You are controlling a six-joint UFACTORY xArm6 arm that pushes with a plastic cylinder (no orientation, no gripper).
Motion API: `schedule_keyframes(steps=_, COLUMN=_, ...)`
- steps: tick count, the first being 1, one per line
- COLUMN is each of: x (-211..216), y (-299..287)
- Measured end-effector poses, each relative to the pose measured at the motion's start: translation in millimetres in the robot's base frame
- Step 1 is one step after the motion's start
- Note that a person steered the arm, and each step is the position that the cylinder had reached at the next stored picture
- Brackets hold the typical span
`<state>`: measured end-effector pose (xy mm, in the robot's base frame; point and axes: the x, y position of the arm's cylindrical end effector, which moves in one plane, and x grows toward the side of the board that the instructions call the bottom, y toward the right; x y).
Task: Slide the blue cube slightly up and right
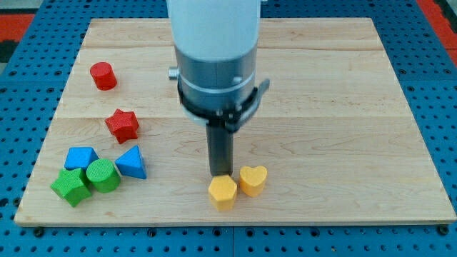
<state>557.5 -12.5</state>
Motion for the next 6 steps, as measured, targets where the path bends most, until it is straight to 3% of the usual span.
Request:
schedule_keyframes(steps=2, x=-48, y=33)
schedule_keyframes(steps=4, x=-11, y=57)
schedule_keyframes(steps=5, x=-2, y=103)
schedule_keyframes(steps=6, x=61, y=143)
